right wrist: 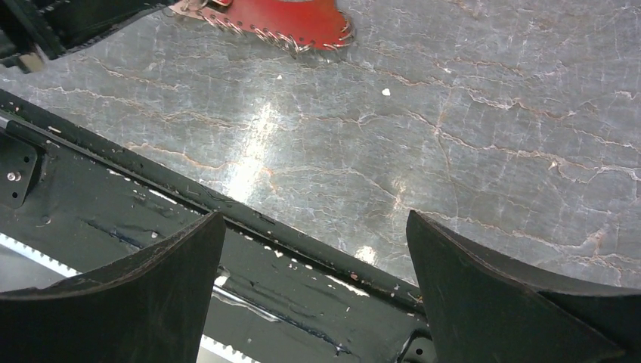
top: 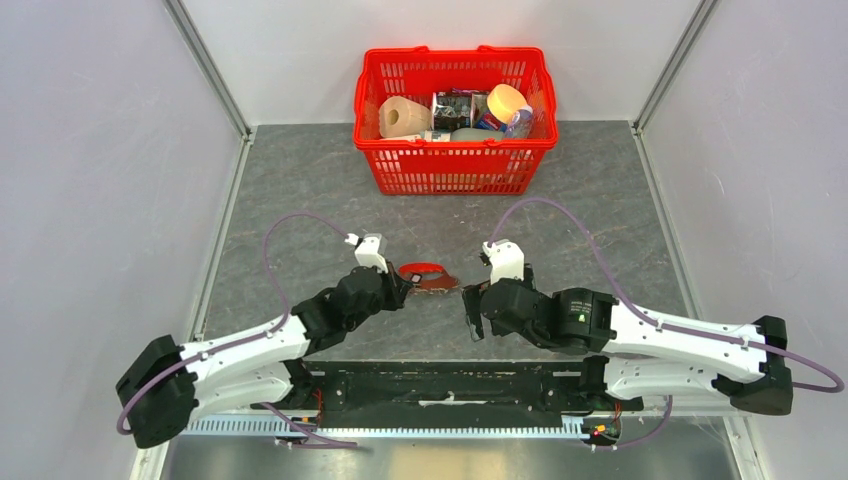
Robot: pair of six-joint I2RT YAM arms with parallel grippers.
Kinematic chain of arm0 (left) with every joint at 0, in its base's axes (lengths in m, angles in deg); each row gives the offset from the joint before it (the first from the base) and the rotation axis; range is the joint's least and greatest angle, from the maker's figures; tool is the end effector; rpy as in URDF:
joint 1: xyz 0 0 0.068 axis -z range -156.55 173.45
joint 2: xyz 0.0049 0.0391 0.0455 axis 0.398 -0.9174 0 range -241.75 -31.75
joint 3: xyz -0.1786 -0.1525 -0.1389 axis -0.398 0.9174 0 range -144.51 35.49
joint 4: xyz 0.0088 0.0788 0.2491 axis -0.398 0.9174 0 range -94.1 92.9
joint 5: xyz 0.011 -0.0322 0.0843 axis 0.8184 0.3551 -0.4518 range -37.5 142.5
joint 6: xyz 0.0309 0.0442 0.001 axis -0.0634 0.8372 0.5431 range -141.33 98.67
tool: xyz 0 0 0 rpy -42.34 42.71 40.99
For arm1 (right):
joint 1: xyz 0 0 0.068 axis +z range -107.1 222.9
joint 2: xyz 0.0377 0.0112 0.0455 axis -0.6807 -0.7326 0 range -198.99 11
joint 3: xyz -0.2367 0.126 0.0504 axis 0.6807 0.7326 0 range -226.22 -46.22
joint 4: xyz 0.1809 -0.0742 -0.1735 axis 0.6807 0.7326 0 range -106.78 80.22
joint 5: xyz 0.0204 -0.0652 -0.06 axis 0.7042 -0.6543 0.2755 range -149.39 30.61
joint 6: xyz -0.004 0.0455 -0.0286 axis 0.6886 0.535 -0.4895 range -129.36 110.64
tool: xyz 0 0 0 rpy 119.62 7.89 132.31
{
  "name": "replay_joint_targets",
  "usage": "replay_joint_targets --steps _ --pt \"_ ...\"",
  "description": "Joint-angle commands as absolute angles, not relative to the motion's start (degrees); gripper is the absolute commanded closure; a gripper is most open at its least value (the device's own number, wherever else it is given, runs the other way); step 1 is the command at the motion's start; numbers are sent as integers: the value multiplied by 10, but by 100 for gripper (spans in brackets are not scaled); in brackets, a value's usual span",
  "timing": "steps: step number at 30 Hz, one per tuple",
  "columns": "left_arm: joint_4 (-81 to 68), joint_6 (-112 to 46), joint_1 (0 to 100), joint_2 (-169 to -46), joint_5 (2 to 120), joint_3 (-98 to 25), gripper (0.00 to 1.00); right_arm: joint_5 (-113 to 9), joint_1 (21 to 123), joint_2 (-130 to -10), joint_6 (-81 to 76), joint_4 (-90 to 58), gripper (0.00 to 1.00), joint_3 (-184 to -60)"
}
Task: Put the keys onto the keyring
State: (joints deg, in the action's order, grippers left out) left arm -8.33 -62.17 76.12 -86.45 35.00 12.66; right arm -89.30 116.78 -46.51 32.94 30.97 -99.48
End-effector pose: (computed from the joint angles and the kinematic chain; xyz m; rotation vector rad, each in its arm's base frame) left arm 0.1315 -0.1548 0.2006 0.0218 2.1041 -0.7027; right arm 0.0703 0.1790 0.2952 -0.4297 2.3103 0.3534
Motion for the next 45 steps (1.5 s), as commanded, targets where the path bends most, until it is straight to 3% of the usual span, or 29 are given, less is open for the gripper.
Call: replay_joint_targets --steps 1,12,20,24,32,36,45 --pt "-160 -626 757 -903 350 115 98 -920 1170 -462 348 310 3 -991" --pt "-234 -630 752 -1036 375 106 95 -932 1170 -469 363 312 3 -977" --pt "-222 -626 751 -1073 399 79 61 -953 1170 -465 367 321 3 -973" --pt "-202 -611 751 -1044 414 67 42 -964 1170 -469 366 322 3 -975" --pt "-67 -566 751 -914 437 5 31 -996 1170 -473 355 318 3 -986" --pt "20 -550 751 -838 427 -17 17 -1038 1170 -473 373 330 3 -1000" --pt "183 -502 751 -718 393 -65 13 -1119 1170 -487 347 379 3 -1075"
